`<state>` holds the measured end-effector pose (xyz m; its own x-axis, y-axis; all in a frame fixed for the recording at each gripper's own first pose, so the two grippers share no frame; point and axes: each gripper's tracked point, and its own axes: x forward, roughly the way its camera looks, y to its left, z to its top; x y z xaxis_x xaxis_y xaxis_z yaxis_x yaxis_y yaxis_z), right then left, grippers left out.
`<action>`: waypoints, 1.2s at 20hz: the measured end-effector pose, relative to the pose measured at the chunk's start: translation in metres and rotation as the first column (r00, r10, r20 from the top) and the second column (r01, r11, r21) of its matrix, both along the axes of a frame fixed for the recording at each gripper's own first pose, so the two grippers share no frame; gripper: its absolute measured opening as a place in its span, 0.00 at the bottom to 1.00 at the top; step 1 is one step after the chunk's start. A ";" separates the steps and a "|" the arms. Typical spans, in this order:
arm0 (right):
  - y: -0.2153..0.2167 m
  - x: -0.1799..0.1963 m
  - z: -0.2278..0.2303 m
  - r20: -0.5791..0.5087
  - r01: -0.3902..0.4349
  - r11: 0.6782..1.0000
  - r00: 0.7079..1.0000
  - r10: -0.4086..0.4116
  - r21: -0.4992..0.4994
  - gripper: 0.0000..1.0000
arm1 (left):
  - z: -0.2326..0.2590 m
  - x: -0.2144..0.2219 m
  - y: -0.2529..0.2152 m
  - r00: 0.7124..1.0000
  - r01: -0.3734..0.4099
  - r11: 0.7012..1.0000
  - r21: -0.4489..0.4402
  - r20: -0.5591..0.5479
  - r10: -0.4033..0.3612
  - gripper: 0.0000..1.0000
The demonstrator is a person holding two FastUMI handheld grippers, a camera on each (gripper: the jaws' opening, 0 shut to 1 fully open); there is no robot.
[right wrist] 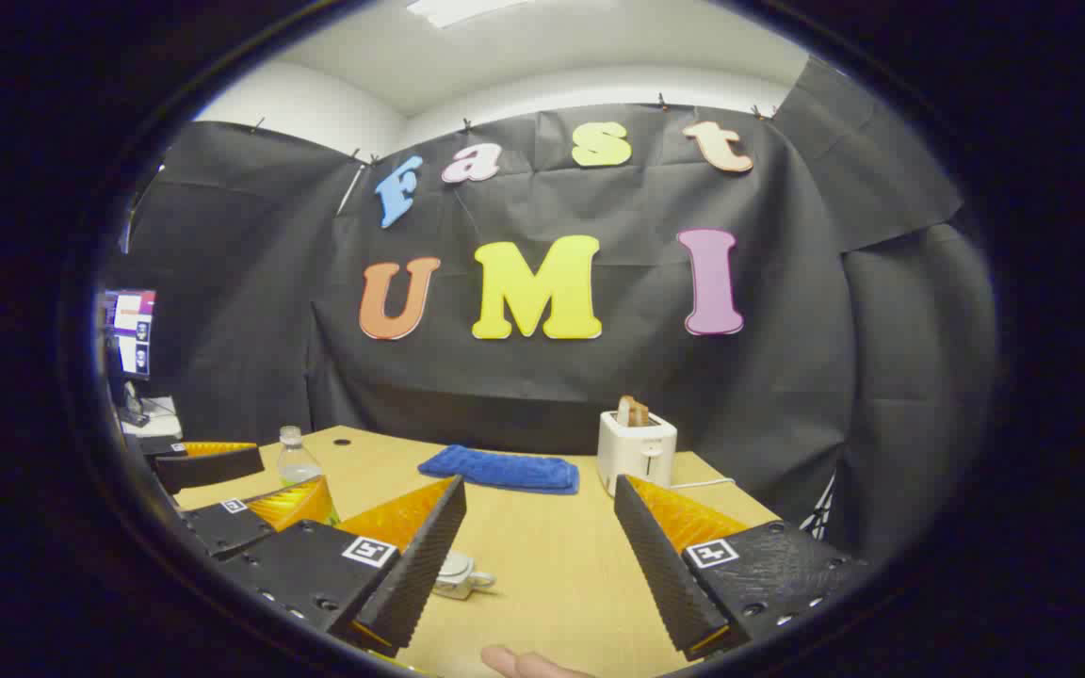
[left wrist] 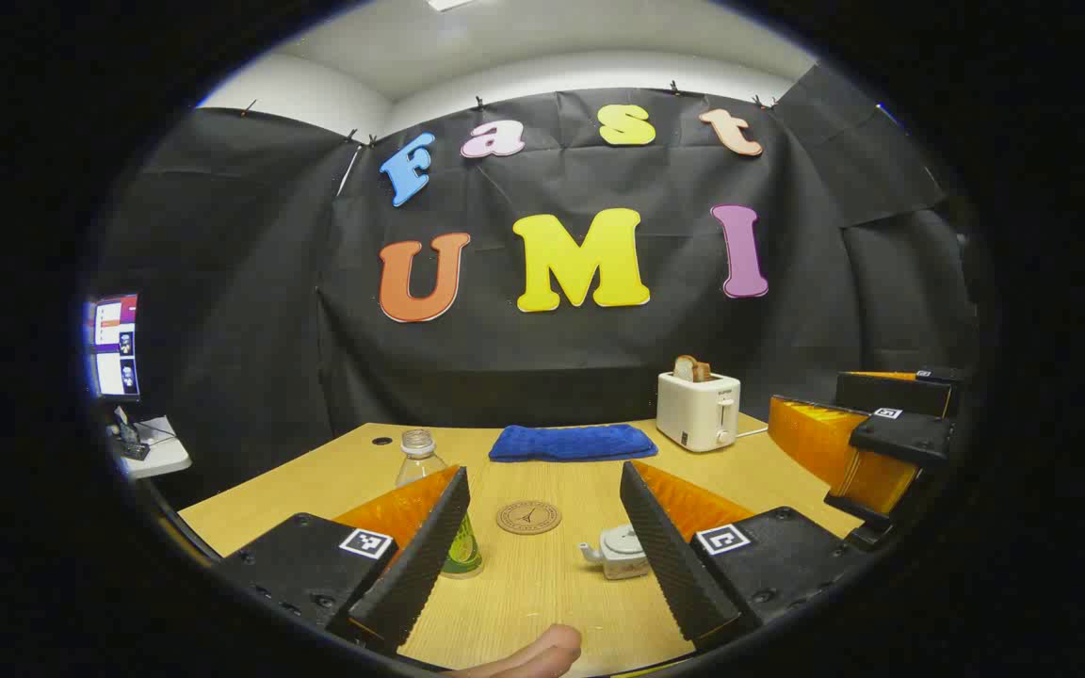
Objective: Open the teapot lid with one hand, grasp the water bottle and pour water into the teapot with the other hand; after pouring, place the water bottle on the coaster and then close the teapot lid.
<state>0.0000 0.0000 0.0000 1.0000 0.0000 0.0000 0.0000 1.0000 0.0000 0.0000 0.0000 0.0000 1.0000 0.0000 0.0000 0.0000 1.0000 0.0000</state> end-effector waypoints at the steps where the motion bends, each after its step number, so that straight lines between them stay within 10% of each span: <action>1: 0.000 0.000 -0.001 -0.007 0.000 1.000 1.000 0.000 0.005 0.95 | 0.000 -0.002 0.002 1.000 -0.001 1.000 0.003 -0.002 0.001 1.00; 24: 0.049 0.056 -0.074 -0.117 -0.068 0.997 0.990 0.073 0.041 0.94 | -0.002 0.018 0.090 0.992 -0.126 0.991 -0.034 -0.028 0.125 1.00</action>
